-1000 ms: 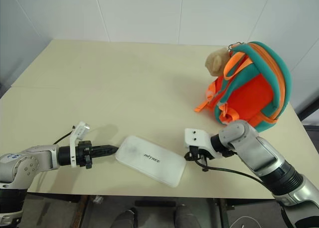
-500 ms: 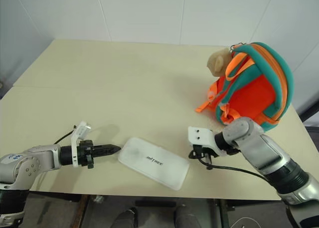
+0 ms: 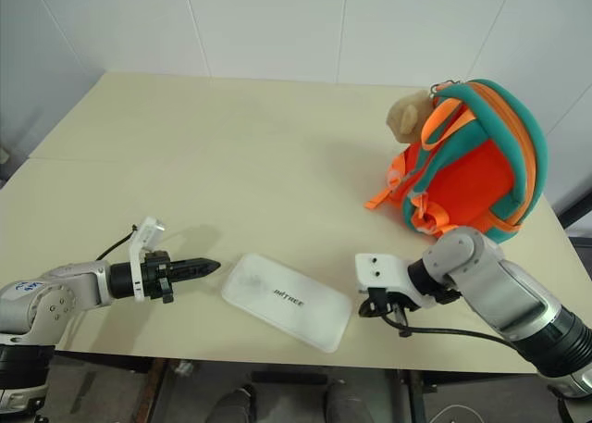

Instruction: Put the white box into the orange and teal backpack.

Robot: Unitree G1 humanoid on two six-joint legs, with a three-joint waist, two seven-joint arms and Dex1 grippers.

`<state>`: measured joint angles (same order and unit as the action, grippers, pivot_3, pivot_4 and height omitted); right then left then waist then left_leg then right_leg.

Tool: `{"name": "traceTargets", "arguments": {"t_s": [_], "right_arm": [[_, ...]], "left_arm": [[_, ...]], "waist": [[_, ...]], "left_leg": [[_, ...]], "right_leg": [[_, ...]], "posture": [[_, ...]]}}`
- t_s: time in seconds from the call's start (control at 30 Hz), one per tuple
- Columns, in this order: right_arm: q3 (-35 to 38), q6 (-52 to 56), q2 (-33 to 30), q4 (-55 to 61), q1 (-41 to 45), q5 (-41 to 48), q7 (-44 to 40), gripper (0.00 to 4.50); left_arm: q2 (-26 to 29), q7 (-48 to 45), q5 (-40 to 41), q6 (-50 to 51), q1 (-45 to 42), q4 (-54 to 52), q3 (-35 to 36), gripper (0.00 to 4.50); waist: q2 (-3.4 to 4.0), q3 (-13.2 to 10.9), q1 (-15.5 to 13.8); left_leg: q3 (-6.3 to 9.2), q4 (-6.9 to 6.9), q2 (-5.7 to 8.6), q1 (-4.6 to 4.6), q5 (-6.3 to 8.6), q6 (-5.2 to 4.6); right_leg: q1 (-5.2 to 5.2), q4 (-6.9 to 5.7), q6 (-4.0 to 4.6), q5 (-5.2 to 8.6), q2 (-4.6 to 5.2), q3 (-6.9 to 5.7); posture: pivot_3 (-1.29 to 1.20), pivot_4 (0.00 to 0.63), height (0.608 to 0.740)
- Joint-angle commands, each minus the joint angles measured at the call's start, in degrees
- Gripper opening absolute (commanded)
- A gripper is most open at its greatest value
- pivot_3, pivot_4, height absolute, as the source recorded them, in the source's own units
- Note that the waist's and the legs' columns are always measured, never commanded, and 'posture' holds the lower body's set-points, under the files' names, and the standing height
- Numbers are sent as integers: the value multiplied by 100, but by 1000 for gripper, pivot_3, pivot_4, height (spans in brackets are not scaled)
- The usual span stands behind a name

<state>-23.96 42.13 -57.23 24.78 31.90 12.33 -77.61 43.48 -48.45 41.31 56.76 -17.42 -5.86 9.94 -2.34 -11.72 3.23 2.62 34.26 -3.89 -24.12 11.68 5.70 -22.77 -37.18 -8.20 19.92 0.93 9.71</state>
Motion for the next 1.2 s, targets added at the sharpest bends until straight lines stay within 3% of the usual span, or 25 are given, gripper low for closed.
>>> {"name": "traceTargets", "arguments": {"t_s": [0.03, 0.53, 1.2], "right_arm": [[181, 155, 16, 234, -32, 184, 50, 21], [90, 20, 327, 63, -21, 137, 370, 21], [-139, -632, 1070, -1035, 615, -716, 603, 21]], "left_arm": [[-39, -91, -19, -100, -92, 16, -64, 28], [-74, -316, 109, 130, -73, -186, -391, 28], [10, -101, 329, 763, 409, -919, 146, 28]], "waist": [[0, 0, -4], [0, 0, 3], [0, 0, 30]], "left_leg": [[0, 0, 0, 0, 0, 0], [0, 8, 0, 1, 0, 0], [0, 35, 0, 0, 0, 0]], "right_leg": [[0, 0, 0, 0, 0, 0], [0, -9, 0, 0, -1, 0], [2, -24, 0, -1, -2, 1]], "posture": [[0, 150, 740], [0, 150, 740], [0, 150, 740]]}}
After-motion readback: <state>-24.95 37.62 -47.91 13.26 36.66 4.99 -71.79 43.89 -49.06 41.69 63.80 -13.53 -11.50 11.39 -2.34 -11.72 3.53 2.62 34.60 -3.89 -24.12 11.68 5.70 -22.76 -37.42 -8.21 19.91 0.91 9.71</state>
